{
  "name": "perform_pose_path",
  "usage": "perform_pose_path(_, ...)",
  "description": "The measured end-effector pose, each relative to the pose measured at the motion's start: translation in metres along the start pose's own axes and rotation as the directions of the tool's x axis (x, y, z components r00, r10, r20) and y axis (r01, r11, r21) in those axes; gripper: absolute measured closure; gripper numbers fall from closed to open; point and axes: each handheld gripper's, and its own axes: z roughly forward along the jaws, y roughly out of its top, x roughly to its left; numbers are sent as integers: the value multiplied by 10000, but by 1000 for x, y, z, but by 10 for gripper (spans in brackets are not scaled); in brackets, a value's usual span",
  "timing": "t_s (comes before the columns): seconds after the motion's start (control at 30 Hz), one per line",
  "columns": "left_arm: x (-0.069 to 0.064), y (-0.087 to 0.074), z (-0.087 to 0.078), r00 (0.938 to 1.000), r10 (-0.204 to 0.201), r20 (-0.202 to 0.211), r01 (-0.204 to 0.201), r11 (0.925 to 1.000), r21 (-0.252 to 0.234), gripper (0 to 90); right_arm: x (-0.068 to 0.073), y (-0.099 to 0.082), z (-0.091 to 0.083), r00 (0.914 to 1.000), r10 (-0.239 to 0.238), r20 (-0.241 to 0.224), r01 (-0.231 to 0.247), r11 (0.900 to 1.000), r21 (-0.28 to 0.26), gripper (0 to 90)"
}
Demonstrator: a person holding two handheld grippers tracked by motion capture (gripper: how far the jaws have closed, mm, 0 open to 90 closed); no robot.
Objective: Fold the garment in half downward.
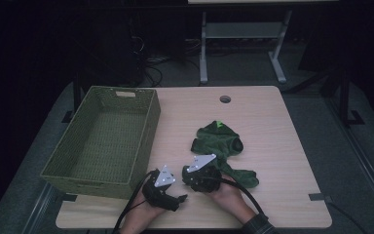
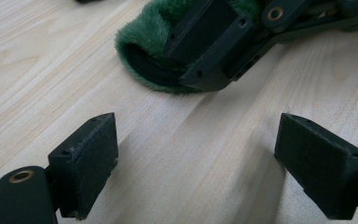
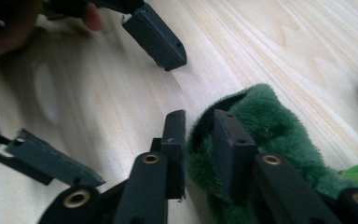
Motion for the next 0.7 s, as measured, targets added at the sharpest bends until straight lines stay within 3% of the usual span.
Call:
perform_pose_path(0.1,0,0,0,10000,-11,9,11,10000,-20,126,6,-1,1,9972,-450,592,451,9990,-5,844)
perform_pose_path(0.17,0,0,0,10000,35,-5,-35,10000,26,126,10,-1,1,9951,-641,750,640,9979,44,877)
perform_pose_path(0.37,0,0,0,10000,-9,40,9,10000,20,126,8,0,-8,9998,-193,55,193,9998,-62,900)
perform_pose_path(0.47,0,0,0,10000,-29,38,29,10000,-11,126,5,3,-18,9998,23,-220,-35,9983,-580,900)
perform_pose_path(0.7,0,0,0,10000,-68,50,68,10000,-30,126,-8,5,-50,9975,597,-384,-647,9869,-1477,900)
